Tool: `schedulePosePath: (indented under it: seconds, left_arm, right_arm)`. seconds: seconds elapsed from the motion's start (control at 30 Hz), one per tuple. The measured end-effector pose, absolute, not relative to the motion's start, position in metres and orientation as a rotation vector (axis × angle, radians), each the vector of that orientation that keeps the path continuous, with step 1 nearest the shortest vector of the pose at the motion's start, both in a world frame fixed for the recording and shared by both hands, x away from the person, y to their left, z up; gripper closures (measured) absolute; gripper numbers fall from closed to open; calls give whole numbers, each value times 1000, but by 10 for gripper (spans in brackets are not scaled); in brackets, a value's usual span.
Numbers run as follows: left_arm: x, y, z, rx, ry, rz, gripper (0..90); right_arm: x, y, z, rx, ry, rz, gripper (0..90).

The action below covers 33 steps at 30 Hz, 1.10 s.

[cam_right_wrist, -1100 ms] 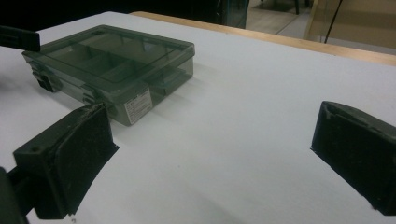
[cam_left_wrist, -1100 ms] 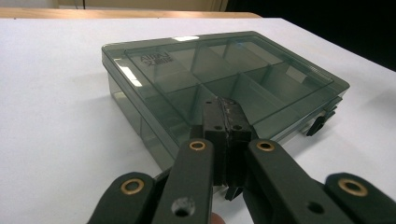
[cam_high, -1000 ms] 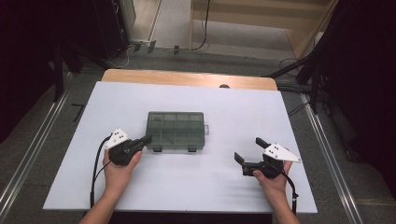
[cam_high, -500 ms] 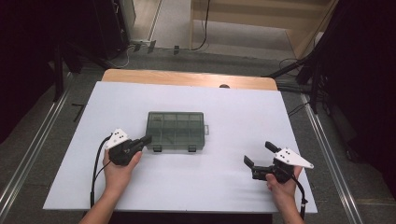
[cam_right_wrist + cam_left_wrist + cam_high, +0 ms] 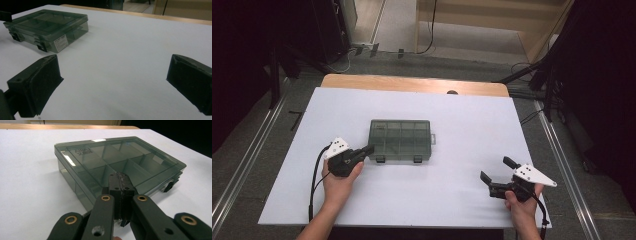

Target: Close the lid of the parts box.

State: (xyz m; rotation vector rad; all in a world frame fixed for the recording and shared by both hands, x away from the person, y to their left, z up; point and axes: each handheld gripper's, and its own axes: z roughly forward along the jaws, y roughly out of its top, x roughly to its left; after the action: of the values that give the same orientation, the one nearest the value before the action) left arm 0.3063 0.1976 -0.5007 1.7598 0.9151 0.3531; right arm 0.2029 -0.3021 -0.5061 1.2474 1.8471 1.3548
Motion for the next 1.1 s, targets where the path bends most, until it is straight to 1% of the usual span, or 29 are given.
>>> schedulePosePath:
  seconds: [0.1,0.13,0.17,0.2,0.23,0.47,0.57,0.63,1.1]
  left_arm:
    - [303,199,-498,1754,893,353,886]
    - [302,199,-496,1749,887,358,811]
    - [299,201,-495,1747,872,355,775]
    - [296,202,-493,1745,862,356,709]
    - [295,203,-492,1747,863,362,609]
    - [278,212,-484,1753,847,390,102]
    - [271,221,-482,1754,826,384,0]
    - [266,228,-482,1752,816,393,0]
    - [247,270,-486,1754,892,465,0]
  right_arm:
    - [202,-304,-507,1257,1846,1348,0]
    - [202,-304,-508,1260,1845,1345,0]
    - [202,-305,-508,1260,1845,1347,0]
    - [203,-304,-508,1263,1844,1348,0]
    - [202,-304,-508,1265,1845,1347,0]
    - [202,-305,-509,1269,1842,1349,0]
    - [202,-305,-509,1266,1843,1348,0]
    - [201,-305,-509,1268,1845,1347,0]
    - [189,-314,-511,1286,1836,1328,0]
